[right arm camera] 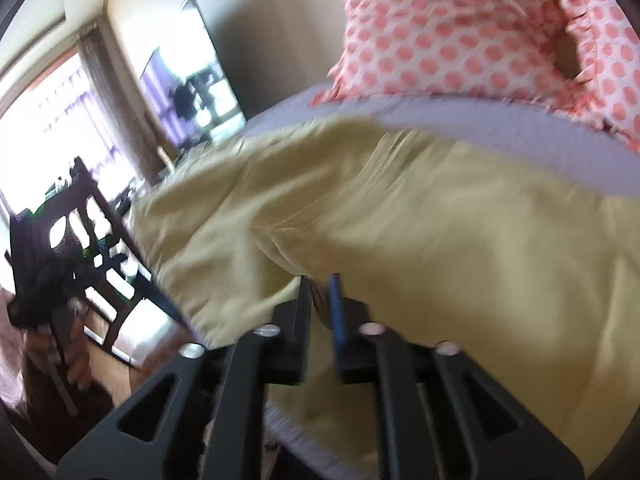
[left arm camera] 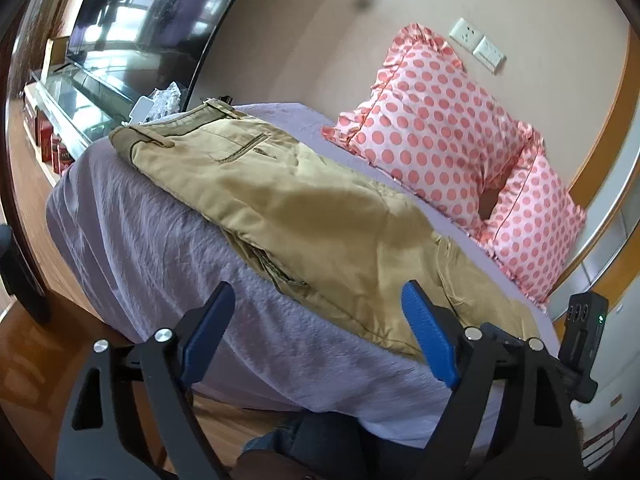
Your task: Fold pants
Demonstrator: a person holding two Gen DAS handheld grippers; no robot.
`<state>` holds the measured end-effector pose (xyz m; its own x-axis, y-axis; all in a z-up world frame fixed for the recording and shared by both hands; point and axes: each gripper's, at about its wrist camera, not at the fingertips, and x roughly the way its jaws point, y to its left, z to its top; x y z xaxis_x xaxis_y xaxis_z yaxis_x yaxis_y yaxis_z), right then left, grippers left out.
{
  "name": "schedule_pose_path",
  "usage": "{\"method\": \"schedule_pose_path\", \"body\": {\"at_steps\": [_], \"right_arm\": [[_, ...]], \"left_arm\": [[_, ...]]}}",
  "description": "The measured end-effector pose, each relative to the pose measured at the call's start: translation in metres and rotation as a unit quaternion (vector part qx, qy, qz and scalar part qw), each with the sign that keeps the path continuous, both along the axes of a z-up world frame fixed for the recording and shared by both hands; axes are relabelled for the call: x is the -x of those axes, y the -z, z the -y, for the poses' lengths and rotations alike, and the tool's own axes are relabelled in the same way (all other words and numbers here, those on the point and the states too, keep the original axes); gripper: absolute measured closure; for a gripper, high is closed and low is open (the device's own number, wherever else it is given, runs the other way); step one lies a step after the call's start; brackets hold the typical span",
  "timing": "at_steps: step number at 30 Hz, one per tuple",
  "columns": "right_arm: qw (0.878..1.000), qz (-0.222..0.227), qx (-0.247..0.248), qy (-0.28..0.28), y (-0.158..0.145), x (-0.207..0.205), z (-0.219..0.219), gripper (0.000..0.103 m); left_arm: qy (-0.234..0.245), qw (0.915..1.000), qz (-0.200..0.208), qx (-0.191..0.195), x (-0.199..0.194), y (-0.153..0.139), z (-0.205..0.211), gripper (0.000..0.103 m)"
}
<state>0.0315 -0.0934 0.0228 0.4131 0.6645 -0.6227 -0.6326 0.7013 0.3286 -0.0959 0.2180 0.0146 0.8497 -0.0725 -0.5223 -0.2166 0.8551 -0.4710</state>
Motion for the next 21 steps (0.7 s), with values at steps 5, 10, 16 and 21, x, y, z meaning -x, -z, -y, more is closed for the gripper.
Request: {"method": "schedule_pose_path", "body": {"at_steps": [5,10,16,21], "right_arm": [[0.997,0.039,-0.053,0.033,-0.018,0.014,0.033,0.016],[0.995,0.012,-0.069,0.066,-0.015,-0.002,0.045,0.016],[0.996,-0.007,-0.071,0.061,-0.004,-0.004,0.043,0.016],[0.996,-0.008,-0.072,0.056,-0.004,0.000,0.040,0.016]], "left_arm": [[0.002,0.9999,-0.008,-0.011,-0.010,0.005,-0.002,0.017],[-0.027,0.9996,-0.010,-0.003,-0.020,0.009,-0.014,0.017],[-0.048,0.9985,-0.023,-0.007,-0.043,0.005,-0.029,0.017],[-0.064,0.9966,-0.040,0.031,-0.059,0.003,-0.046,0.017]]}}
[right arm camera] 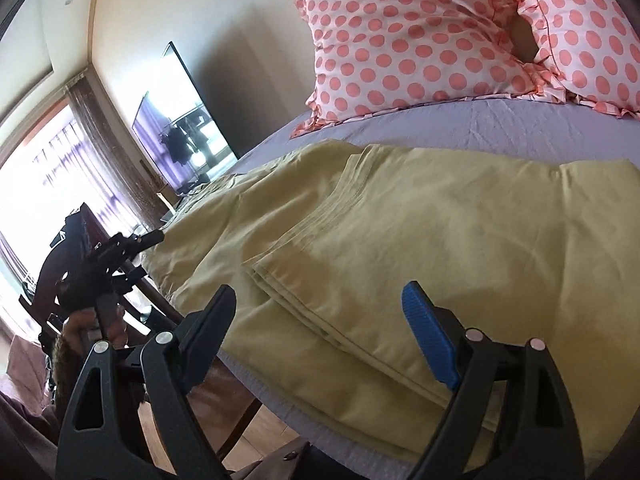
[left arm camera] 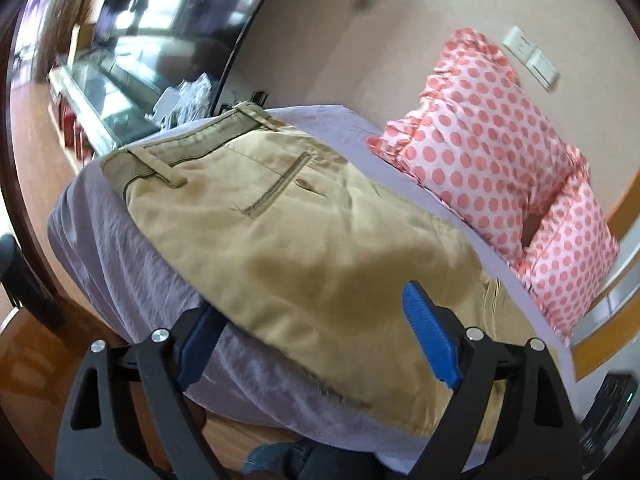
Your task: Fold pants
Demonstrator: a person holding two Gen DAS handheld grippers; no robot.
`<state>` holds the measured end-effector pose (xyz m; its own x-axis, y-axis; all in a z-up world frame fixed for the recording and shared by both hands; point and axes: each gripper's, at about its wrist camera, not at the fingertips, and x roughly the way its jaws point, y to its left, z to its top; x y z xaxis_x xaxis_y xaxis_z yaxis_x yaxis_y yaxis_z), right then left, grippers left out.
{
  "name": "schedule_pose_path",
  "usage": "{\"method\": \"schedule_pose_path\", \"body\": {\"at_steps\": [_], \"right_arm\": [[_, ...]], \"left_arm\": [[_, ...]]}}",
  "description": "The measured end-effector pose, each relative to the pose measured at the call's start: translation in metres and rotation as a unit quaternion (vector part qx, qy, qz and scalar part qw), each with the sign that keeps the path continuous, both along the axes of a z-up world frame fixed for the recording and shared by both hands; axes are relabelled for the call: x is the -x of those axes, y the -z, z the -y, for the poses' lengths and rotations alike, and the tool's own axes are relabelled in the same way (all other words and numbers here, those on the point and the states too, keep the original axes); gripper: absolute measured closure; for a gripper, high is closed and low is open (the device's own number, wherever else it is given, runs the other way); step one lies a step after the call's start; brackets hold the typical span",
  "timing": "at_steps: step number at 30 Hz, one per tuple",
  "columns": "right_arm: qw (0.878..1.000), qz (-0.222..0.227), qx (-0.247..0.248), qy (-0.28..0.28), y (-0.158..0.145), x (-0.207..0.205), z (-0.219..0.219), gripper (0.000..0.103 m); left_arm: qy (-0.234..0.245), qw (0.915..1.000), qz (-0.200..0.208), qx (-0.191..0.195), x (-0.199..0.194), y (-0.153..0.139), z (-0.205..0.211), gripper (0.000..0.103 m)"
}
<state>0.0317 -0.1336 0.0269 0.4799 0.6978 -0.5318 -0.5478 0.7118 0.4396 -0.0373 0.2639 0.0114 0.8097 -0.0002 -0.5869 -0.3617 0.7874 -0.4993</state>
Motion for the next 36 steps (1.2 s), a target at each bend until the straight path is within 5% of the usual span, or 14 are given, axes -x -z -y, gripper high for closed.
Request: {"method": "schedule_pose_path", "body": {"at_steps": [3,5,8,10,12,16,19,21,23,26,29,33,36], "right_arm": [[1.000,-0.004,-0.004,0.000,0.001,-0.001,0.001,0.016],[1.000,-0.007,-0.007,0.000,0.003,-0.001,0.002,0.016],[1.000,-0.006,-0.009,0.003,0.003,0.000,0.008,0.016],[1.000,-0.003,-0.012,0.005,0.002,0.002,0.013,0.016],[1.000,0.007,-0.014,0.011,-0.002,0.005,0.023,0.016],[0.998,0.028,-0.036,0.052,-0.012,0.010,0.059,0.016],[0.992,0.040,-0.061,0.104,-0.018,0.013,0.096,0.016],[0.983,0.045,-0.087,0.155,-0.020,0.017,0.132,0.016],[0.971,0.042,-0.116,0.207,-0.021,0.021,0.170,0.016],[0.956,0.022,-0.141,0.256,-0.017,0.025,0.213,0.016],[0.952,-0.013,-0.167,0.258,-0.010,0.020,0.237,0.016],[0.957,-0.058,-0.170,0.225,-0.001,0.000,0.234,0.016],[0.957,-0.067,-0.180,0.217,0.001,-0.005,0.229,0.016]], "left_arm": [[-0.026,0.9987,0.001,0.043,-0.006,0.002,-0.014,0.027],[-0.055,0.9937,-0.001,0.097,-0.009,0.010,-0.034,0.070],[-0.067,0.9839,0.018,0.165,-0.009,0.020,-0.053,0.090],[-0.061,0.9931,0.003,0.101,-0.014,0.003,-0.041,0.092],[-0.047,0.9989,-0.001,-0.006,-0.021,-0.027,-0.012,0.093],[0.040,0.9836,0.040,-0.171,-0.039,-0.098,0.077,0.094],[0.165,0.9448,0.086,-0.270,-0.049,-0.129,0.179,0.093],[0.254,0.9149,0.103,-0.296,-0.049,-0.129,0.240,0.093],[0.346,0.8764,0.106,-0.317,-0.045,-0.112,0.302,0.092],[0.478,0.7904,0.079,-0.375,-0.024,-0.051,0.391,0.092],[0.504,0.7344,0.061,-0.451,-0.004,-0.001,0.422,0.089],[0.507,0.7206,0.065,-0.468,0.009,0.004,0.420,0.085],[0.508,0.7232,0.064,-0.463,0.008,0.004,0.412,0.077]]}}
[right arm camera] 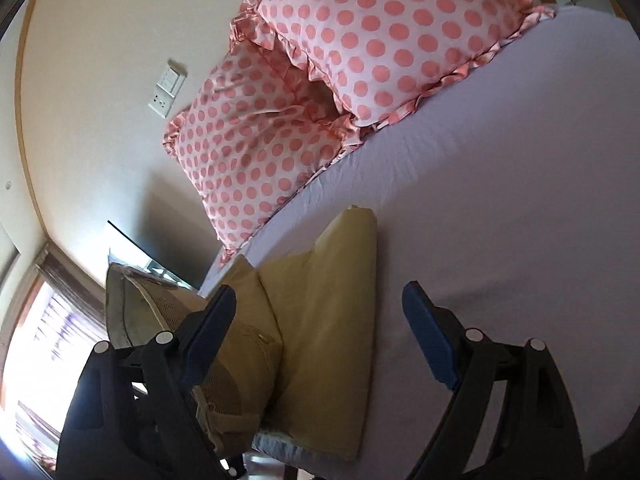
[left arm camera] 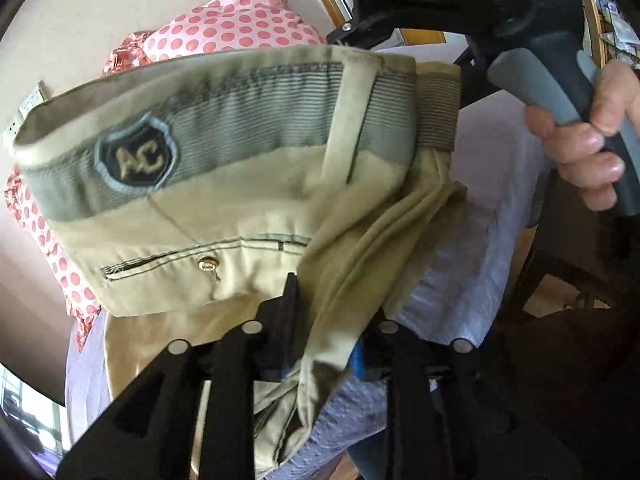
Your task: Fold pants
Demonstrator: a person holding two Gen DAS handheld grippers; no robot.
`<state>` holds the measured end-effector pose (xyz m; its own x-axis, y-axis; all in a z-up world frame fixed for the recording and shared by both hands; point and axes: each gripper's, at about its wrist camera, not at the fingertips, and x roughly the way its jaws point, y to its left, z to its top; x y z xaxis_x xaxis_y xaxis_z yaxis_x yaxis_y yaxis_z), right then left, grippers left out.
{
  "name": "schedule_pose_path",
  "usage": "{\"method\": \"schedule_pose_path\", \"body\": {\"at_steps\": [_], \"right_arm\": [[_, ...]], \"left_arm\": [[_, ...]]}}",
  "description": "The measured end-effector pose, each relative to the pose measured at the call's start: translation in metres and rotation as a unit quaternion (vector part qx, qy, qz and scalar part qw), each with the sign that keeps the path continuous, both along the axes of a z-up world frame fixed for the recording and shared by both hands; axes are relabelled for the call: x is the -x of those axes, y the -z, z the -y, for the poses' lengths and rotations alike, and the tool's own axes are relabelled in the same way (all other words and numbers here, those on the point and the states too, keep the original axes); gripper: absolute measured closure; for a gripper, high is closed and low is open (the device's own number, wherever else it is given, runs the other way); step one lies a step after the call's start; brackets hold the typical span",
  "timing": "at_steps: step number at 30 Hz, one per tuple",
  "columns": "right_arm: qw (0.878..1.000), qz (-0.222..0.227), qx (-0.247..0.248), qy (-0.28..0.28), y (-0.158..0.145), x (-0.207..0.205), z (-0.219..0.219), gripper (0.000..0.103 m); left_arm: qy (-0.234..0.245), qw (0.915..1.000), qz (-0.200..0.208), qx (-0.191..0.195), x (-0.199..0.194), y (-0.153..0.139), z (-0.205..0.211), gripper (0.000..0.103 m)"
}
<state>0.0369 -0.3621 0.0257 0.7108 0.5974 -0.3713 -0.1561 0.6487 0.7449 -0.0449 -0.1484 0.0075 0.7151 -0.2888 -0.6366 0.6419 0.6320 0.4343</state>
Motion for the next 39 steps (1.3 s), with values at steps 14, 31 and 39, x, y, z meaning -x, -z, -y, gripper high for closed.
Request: {"method": "schedule_pose_path", "body": {"at_steps": [14,31,39], "right_arm": [[0.992,0.116,0.043,-0.008,-0.061,0.031,0.000,0.016],[0.991,-0.010,0.135,-0.026,-0.041,-0.031,-0.028,0.016],[0.992,-0.084,0.054,-0.075,0.019,-0.057,-0.008,0.036]], "left_arm": [[0.050,0.9966,-0.055,0.035,-0.034,-0.016,-0.007,0.051],[-0.120,0.9583,-0.023,0.258,-0.039,-0.060,-0.162,0.011],[-0.200,0.9147,-0.173,0.306,-0.129,-0.044,-0.245,0.014]]}}
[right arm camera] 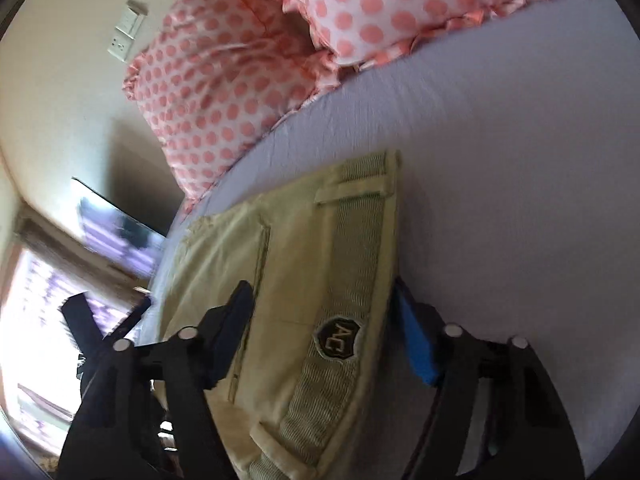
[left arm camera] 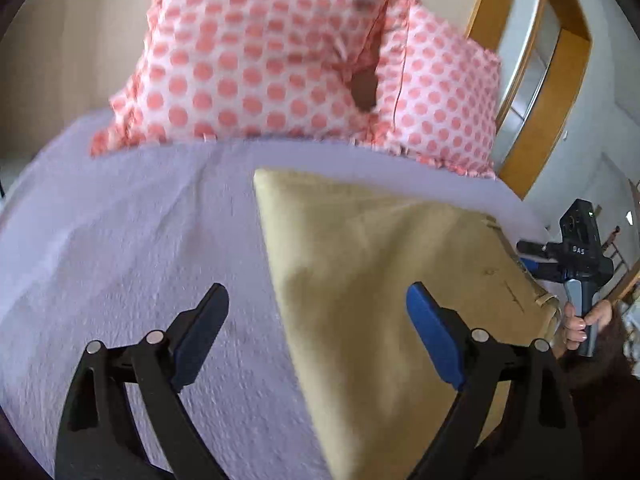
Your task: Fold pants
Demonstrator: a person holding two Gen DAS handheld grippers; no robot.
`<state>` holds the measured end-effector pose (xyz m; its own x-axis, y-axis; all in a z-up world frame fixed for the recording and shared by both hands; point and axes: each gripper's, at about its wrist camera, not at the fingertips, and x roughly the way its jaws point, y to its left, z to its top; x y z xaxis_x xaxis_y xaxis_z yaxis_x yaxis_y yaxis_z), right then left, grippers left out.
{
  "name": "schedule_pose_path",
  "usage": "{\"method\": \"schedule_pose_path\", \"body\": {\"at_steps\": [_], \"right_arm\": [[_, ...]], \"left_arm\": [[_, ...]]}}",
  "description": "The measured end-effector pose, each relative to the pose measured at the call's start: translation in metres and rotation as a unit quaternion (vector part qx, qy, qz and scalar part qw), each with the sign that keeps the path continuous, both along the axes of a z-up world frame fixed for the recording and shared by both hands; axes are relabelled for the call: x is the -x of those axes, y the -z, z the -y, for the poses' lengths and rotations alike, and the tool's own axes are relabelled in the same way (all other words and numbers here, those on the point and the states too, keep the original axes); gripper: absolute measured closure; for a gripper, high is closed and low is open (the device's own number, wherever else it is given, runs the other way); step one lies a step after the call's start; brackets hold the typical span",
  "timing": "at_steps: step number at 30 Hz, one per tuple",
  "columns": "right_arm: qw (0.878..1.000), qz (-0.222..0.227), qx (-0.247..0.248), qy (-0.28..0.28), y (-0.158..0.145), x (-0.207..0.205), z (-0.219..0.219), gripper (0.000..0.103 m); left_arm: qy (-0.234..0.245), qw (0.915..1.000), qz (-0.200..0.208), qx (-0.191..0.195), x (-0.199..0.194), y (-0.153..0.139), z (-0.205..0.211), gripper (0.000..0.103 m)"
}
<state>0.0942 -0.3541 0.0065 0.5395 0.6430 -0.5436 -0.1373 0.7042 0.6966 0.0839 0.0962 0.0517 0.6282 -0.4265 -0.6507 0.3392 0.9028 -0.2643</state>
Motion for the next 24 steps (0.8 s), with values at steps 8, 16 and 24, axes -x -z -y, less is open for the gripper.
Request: {"method": "schedule_pose_path", "body": {"at_steps": [8,16,24], "right_arm": [[0.998,-0.003,-0.048,-0.038,0.001,-0.027,-0.005,0.041],[0.993,-0.022,-0.100,-0.065,0.010,-0.031,0.004,0.063],[0.987,-0.045,-0.116,-0.103,0.017,-0.027,-0.012,0.086]], "left_arm": [[0.072,0.9947,-0.072,-0.012,-0.036,0.022,0.028,0.016],[0.081,0.9903,-0.112,0.014,-0.060,0.028,0.030,0.019],[0.032,0.9920,-0.119,0.027,-0.057,0.024,0.020,0.087]]}}
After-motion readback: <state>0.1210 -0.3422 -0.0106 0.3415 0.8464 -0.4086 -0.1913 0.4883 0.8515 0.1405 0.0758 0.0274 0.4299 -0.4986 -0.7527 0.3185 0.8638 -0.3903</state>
